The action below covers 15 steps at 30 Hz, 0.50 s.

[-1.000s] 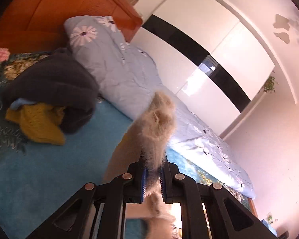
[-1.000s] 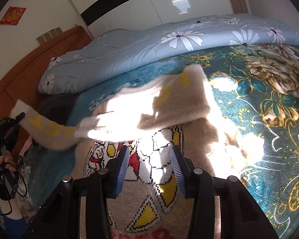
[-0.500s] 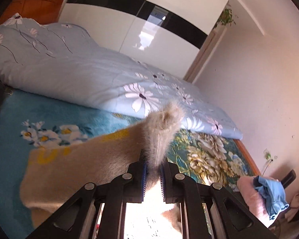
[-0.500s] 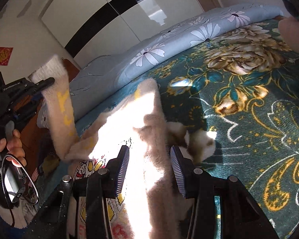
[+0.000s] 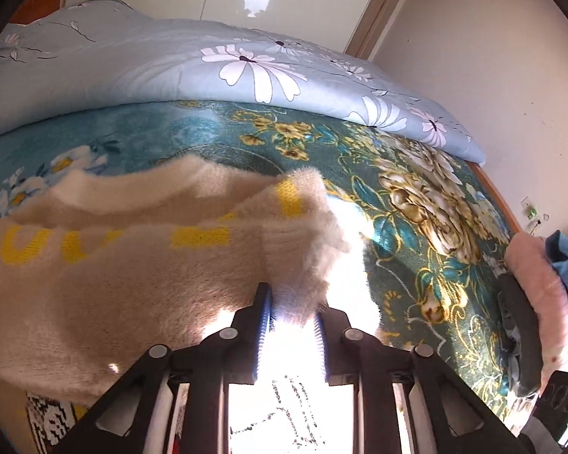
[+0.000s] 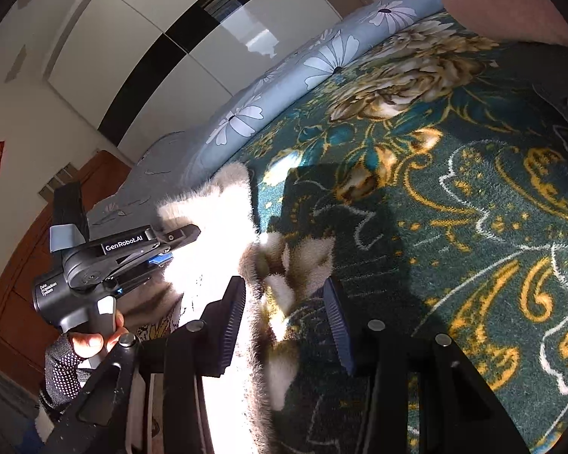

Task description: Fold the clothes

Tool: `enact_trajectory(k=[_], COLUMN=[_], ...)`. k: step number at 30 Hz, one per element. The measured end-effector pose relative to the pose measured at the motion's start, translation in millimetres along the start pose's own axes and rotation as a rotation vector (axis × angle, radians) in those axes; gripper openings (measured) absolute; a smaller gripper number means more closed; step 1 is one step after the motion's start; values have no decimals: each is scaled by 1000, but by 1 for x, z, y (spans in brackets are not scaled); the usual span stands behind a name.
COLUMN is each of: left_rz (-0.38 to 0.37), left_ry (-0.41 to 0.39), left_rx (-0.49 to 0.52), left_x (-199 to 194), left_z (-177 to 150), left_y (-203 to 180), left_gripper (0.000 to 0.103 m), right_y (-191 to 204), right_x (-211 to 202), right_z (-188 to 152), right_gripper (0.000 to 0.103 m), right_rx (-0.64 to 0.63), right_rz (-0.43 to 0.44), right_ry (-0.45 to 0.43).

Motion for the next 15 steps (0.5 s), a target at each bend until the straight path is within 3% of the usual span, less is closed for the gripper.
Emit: enact_trajectory(k=[3, 8, 10, 12, 15], left_rz=[-63, -96, -37, 76, 171], left_ry=[8, -22, -78, -136, -157], left_rx=[36, 82, 60, 18, -122], left_x=[-17, -64, -88, -108, -127], left_z=[-9, -19, -18, -14, -12], left_y=[-10, 5, 31, 72, 141], left_gripper=[56, 57, 59, 63, 65], right_y=[8, 30, 41, 54, 74], right_x=[3, 10, 13, 27, 48], right_z=[1, 8, 13, 20, 31], right_gripper=[45, 45, 45, 45, 45], right_rx=[-26, -88, -108, -118, -133], right_rz=[1, 18, 37, 56, 85], right_ry=[7, 21, 23, 50, 89])
Point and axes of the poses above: each gripper's, at about its wrist camera, not at the fingertips, and x roughly the way its jaws point, y to its left, z to its top, the point moved 8 cm from there along x, roughly the way its jaws point, and after that the axes turned 1 degree about y, right-handed, at the moved point
